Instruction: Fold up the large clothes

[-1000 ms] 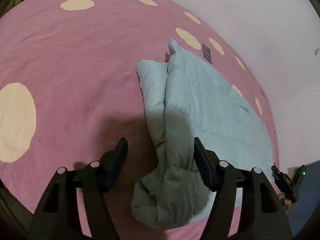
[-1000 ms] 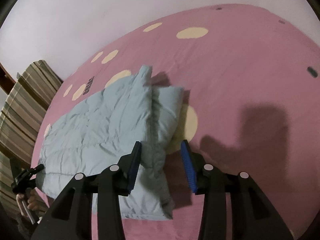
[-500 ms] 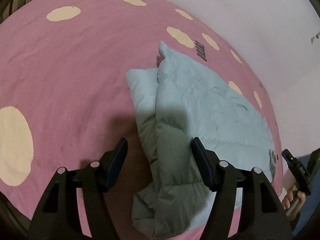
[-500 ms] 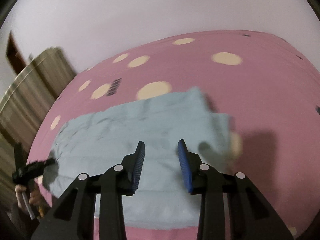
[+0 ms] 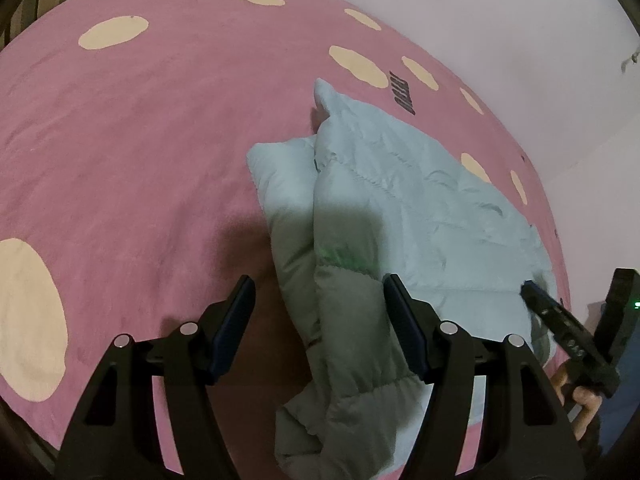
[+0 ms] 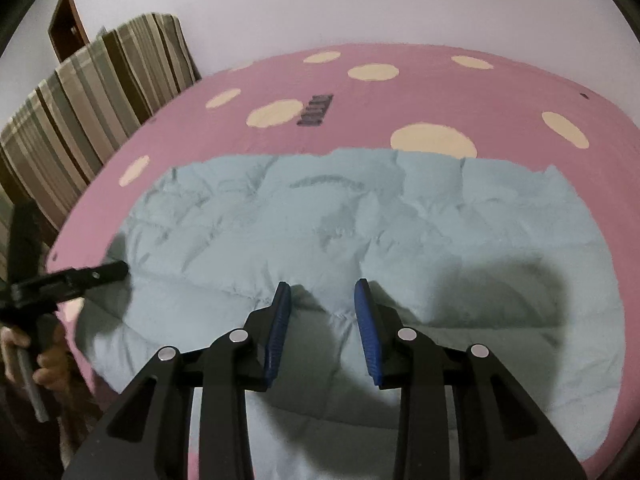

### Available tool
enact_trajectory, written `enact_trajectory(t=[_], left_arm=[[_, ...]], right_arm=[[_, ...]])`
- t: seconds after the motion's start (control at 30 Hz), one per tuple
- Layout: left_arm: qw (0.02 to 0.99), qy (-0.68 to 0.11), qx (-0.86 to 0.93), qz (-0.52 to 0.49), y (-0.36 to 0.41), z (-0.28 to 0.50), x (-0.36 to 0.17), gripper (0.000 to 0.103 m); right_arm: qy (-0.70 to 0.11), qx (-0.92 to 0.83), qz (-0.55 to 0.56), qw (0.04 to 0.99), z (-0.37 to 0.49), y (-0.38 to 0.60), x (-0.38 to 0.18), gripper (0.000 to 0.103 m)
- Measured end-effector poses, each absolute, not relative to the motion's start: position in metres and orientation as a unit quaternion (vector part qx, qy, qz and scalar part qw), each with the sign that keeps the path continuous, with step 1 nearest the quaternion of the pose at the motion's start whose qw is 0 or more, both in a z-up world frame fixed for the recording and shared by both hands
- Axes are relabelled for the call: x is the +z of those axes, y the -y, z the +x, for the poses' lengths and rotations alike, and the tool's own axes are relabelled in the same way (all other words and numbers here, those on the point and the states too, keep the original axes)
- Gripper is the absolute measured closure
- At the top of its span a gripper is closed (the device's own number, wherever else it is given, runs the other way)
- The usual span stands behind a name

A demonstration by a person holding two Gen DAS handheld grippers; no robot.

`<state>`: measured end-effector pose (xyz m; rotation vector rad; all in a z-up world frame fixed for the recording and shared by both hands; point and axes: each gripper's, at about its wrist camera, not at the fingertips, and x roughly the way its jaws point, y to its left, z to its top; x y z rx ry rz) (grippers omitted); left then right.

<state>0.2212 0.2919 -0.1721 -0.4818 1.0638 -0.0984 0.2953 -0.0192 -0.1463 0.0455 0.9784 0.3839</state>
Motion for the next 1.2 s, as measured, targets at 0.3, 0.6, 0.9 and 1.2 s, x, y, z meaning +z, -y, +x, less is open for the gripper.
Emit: enact_trajectory(t=[0.3,0.6,0.9,1.2], left_arm=[[0.826,-0.513,-0.057,-0.226,-0.29,0.233,-0.179,0.034],[0.82,-0.521,-0.067,-0.226,-0.29,0.239,-0.181,0.034],[0.809,-0.531,-0.087,-0.237,-0.29,0.251,-0.184,0.033],[0.812,-0.533,-0.097,-0.216,-0.272,0.258,-0.184,0.059]], right_arm=[[-0.486,0.166,0.001,0.858,0.297,0.011,-0.171,0.069],[-0.489,0.165,0.003,0.857,0.298,0.01,-0.173,0.069],[-0.488,0.164,0.0,0.857,0.298,0.009,-0.174,0.069],[-0.485,0.162,-0.004,0.859,0.298,0.008,-0.176,0.069]])
